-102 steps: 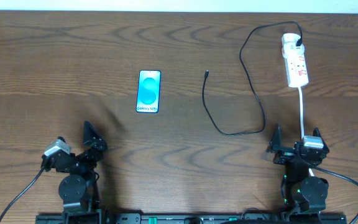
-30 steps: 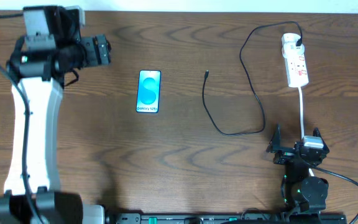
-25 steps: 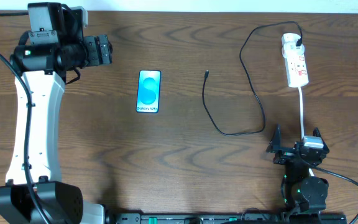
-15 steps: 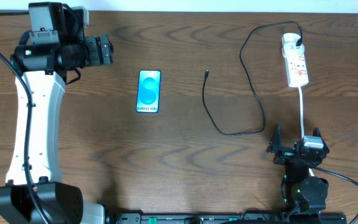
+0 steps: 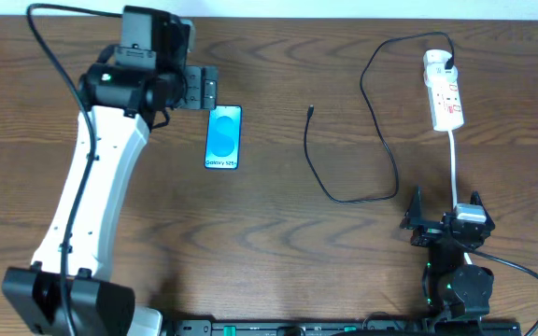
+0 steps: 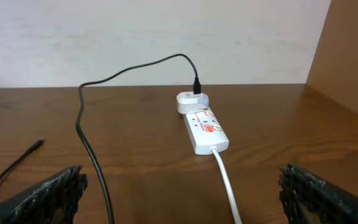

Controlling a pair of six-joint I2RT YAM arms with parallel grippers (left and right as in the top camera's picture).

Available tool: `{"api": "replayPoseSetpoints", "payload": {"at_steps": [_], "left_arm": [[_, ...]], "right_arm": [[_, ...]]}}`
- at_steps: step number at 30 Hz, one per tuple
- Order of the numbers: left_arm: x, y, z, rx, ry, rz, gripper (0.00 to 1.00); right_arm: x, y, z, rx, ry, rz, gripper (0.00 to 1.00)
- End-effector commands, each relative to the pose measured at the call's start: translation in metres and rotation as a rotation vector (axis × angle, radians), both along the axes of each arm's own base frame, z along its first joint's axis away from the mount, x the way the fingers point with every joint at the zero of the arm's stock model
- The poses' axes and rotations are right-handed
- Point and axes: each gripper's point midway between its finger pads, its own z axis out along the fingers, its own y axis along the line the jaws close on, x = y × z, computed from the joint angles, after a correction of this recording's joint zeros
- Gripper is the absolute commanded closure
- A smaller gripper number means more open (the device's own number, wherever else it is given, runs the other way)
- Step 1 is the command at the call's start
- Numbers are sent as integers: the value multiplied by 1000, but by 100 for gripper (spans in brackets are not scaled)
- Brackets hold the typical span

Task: Plug charger to phone and switch on socket
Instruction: 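Raise the left arm and move the left gripper over the phone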

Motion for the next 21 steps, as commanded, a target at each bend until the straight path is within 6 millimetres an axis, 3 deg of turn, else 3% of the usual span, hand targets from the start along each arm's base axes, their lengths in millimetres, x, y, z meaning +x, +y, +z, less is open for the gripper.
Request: {"api": "replayPoseSetpoints", "payload": {"at_steps": [1, 10, 21], "left_arm": [[16, 5, -20, 21, 46, 51, 6], [38, -5, -75, 25, 176, 65, 6], [39, -22, -105, -9, 249, 117, 6]], "right_arm": [[0, -2, -1, -1, 0, -10, 1], [0, -2, -1, -1, 0, -10, 1], [0, -2, 0, -1, 0, -10, 1]]}}
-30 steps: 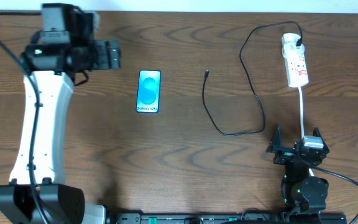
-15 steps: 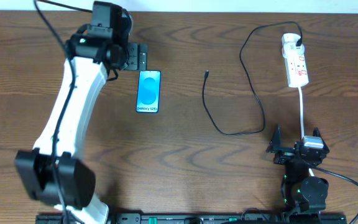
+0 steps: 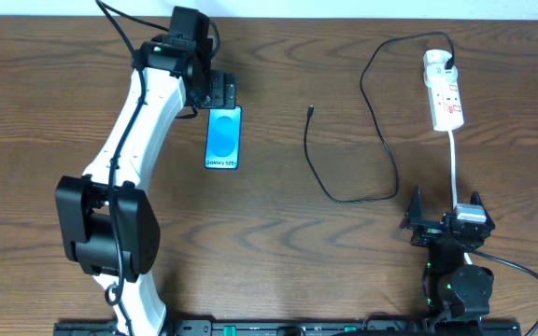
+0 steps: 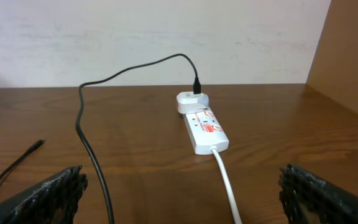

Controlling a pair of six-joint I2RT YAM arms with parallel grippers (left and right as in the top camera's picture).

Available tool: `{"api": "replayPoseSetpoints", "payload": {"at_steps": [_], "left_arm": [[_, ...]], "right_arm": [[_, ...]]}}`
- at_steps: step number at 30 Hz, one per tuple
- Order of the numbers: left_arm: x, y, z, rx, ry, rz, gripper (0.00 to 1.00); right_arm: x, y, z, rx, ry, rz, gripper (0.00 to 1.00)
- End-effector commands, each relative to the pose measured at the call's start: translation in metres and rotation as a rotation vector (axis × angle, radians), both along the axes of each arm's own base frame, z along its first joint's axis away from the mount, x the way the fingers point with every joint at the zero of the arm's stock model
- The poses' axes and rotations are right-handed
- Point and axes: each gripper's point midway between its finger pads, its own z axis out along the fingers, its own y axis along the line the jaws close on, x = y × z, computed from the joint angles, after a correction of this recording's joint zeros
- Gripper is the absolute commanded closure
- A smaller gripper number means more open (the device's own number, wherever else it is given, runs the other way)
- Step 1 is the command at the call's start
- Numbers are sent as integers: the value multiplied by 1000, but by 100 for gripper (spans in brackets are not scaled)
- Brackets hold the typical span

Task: Plug charger to phone and switch on socket
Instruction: 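Raise the left arm and move the left gripper over the phone, then lower the left gripper onto the phone's top edge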

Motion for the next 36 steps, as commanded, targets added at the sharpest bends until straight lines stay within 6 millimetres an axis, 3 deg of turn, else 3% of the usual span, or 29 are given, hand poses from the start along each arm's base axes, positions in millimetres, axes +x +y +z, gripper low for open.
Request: {"api": "replayPoseSetpoints", "payload": {"at_steps": [1, 13, 28, 36], "left_arm": [[5, -3, -8, -12, 20, 44, 6], [0, -6, -56, 10, 139, 51, 6], [-6, -6, -62, 16, 163, 48, 6], [-13, -21, -78, 30, 199, 11, 6]], "right_arm": [[0, -2, 0, -1, 0, -10, 1], [0, -2, -1, -1, 0, -10, 1], [0, -2, -1, -1, 0, -10, 1], [0, -2, -1, -1, 0, -10, 1]]}}
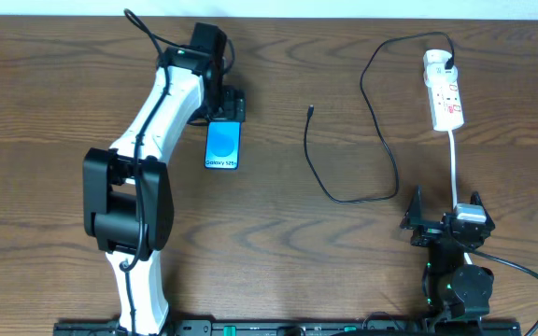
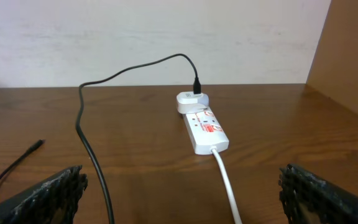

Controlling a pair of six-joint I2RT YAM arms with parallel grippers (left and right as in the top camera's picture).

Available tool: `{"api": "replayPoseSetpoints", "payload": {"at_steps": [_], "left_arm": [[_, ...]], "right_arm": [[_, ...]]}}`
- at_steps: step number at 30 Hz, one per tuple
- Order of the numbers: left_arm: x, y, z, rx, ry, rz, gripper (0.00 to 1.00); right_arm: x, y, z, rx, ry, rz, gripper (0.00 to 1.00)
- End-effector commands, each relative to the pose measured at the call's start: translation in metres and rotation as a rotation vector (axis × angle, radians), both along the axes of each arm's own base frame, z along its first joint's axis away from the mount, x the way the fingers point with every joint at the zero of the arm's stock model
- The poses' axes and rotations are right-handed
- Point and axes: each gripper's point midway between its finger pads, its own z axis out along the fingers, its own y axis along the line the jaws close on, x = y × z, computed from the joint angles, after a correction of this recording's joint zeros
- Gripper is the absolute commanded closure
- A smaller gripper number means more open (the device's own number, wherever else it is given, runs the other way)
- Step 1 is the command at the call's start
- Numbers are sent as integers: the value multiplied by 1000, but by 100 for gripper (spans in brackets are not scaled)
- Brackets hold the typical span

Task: Plug charger to phone and switch on socket
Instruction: 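Lower the left gripper onto the phone's top edge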

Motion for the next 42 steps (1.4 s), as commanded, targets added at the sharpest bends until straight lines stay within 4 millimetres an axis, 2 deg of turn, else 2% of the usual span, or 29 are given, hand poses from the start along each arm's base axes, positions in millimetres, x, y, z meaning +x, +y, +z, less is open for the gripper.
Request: {"api": "replayPoseSetpoints", "payload": {"at_steps": [1, 7, 22, 42], "left_arm": [[-5, -9, -19, 11, 46, -8, 6], [-7, -10, -32, 18, 73, -11, 6], [-8, -8, -34, 30, 76, -9, 6], [-13, -7, -51, 38, 104, -9, 6]], "right_arm": [[0, -2, 0, -1, 0, -10, 1], [0, -2, 0, -1, 0, -10, 1], [0, -2, -1, -1, 0, -10, 1], [0, -2, 0, -1, 0, -10, 1]]}}
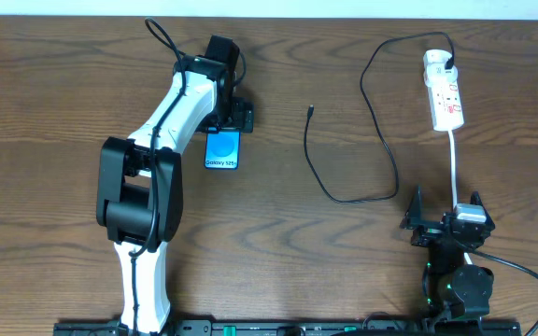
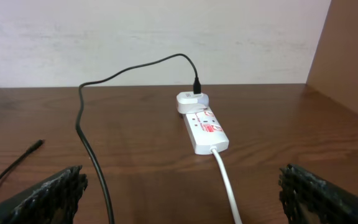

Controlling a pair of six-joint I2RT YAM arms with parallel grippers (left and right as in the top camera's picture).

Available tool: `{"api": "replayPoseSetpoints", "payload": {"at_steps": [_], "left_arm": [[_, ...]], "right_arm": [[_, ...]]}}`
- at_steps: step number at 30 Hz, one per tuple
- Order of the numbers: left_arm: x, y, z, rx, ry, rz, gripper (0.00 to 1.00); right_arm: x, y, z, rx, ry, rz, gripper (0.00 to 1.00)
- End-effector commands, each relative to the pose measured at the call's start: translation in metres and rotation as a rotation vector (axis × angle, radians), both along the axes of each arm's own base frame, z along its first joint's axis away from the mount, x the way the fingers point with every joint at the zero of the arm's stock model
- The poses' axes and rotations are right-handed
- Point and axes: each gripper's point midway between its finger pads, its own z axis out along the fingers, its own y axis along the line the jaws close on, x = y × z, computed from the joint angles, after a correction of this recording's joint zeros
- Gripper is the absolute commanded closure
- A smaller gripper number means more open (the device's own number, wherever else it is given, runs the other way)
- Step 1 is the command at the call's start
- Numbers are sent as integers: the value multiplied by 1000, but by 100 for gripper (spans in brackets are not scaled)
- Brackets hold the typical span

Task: Plug charger to phone and switch on socket
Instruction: 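Lower the left gripper onto the phone's top edge, then close the left gripper on the phone's top edge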

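Note:
The phone (image 1: 222, 149) lies flat on the table, blue screen up, left of centre. My left gripper (image 1: 235, 117) hovers over the phone's far end, its fingers apart, and hides that end. The black charger cable (image 1: 381, 140) runs from the adapter (image 2: 191, 101) in the white power strip (image 1: 445, 98) and loops across the table. Its free plug tip (image 1: 311, 110) lies on the wood to the right of the phone, also seen as the plug tip (image 2: 37, 144). My right gripper (image 1: 444, 224) rests open at the front right, facing the power strip (image 2: 205, 130), and the right gripper (image 2: 182, 199) holds nothing.
The strip's white mains cord (image 1: 454, 163) runs back toward my right arm, between its fingers as the white cord (image 2: 225, 180). A brown side panel (image 2: 347, 56) stands at the right and a pale wall at the back. The brown wooden table (image 1: 63, 93) bears everything.
My left gripper has moved a little right and nearer, from just beyond the phone's far end to over that end. Phone, cable and right arm are where they were.
My left gripper first hung high to the left of the phone's far end. Then it was closer to that end, then just beyond it, and now it covers it. The phone, cable, power strip and right gripper have stayed still throughout.

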Motion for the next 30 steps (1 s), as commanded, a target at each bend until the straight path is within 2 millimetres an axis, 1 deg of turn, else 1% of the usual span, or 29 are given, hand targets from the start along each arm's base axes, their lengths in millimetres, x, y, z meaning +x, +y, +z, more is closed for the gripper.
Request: {"api": "replayPoseSetpoints", "payload": {"at_steps": [1, 9, 22, 30], "left_arm": [[-6, 5, -17, 23, 40, 16, 6], [-9, 6, -33, 33, 74, 16, 6], [-5, 5, -33, 30, 62, 15, 6], [-3, 13, -33, 77, 45, 22, 6]], "right_arm": [[0, -2, -1, -1, 0, -10, 1], [0, -2, -1, -1, 0, -10, 1], [0, -2, 0, -1, 0, -10, 1], [0, -2, 0, -1, 0, -10, 1]]}}
